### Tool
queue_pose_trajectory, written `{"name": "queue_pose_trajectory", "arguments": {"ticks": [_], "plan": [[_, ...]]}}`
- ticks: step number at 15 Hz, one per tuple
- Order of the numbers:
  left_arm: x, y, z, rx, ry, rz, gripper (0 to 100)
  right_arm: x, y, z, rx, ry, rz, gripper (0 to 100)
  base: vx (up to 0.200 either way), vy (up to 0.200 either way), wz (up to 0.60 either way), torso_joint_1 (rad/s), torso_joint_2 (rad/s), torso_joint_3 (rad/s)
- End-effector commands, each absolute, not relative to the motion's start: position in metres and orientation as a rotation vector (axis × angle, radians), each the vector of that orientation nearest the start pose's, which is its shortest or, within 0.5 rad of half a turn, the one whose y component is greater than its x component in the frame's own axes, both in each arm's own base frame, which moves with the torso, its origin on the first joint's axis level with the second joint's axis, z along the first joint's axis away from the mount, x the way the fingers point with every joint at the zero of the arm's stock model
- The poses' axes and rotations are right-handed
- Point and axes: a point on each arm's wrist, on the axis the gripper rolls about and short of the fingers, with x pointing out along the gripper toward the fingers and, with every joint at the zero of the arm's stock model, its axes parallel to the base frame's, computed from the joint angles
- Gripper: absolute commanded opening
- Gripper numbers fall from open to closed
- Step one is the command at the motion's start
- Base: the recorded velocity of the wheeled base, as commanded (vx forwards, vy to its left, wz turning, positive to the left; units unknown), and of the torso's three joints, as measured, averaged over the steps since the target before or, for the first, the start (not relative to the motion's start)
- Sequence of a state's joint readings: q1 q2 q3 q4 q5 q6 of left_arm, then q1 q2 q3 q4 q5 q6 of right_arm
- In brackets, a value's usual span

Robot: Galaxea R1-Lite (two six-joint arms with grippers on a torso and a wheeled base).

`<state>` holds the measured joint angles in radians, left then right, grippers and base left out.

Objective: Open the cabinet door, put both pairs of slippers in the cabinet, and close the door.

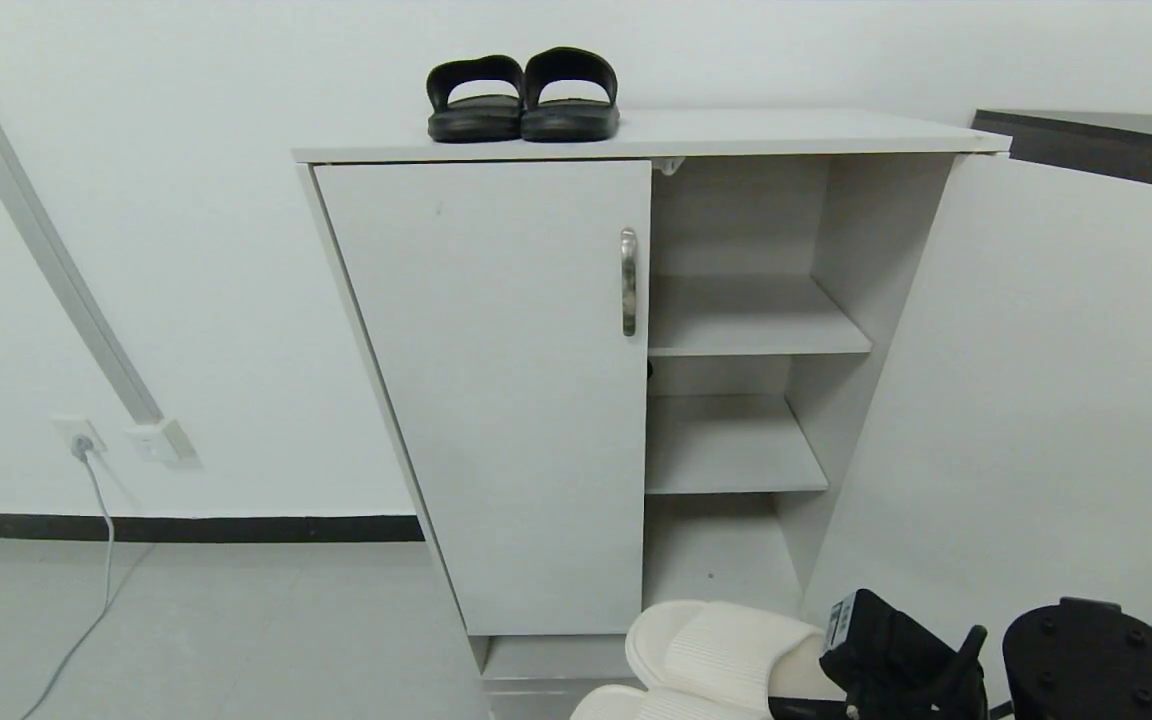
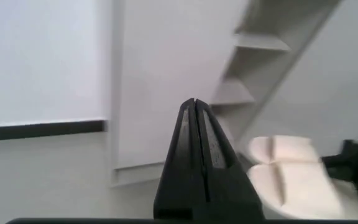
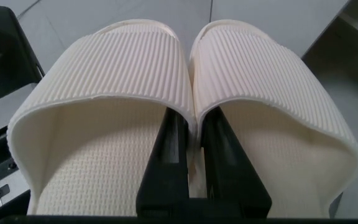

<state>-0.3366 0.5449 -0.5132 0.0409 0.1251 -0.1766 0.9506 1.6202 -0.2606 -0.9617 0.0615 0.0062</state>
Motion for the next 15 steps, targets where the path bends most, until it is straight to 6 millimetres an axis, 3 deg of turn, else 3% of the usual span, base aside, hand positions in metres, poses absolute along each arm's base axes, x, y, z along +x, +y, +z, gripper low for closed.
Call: {"name": "queue_pose_trajectory", "arguments": {"ticks": [1,3,6,11,13,15], "plan": [[-0.043,0.007,0.139,-0.095,0.026,0.187,0,0.128,0.181,0.101,-0.18,0.395,0.993,0,0.0,0.0,0.0,0.0,0.0,0.0],[-0.045,0.005,0.111,-0.039,0.024,0.229,0,0.128,0.181,0.099,-0.183,0.401,0.994,0,0.0,0.0,0.0,0.0,0.0,0.0],[-0.025,0.004,0.08,-0.025,-0.009,0.195,0,0.129,0.182,0.098,-0.186,0.407,0.994,0,0.0,0.0,0.0,0.0,0.0,0.0],[-0.023,0.0,0.075,0.012,0.003,0.011,0,0.13,0.185,0.1,-0.178,0.382,0.988,0,0.0,0.0,0.0,0.0,0.0,0.0],[-0.023,0.0,0.075,0.005,0.002,0.011,0,0.143,0.198,0.103,-0.163,0.354,0.837,0,0.0,0.0,0.0,0.0,0.0,0.0],[-0.023,0.0,0.075,0.002,0.002,0.009,0,0.164,0.225,0.108,-0.035,0.329,0.615,0,0.0,0.0,0.0,0.0,0.0,0.0]]}}
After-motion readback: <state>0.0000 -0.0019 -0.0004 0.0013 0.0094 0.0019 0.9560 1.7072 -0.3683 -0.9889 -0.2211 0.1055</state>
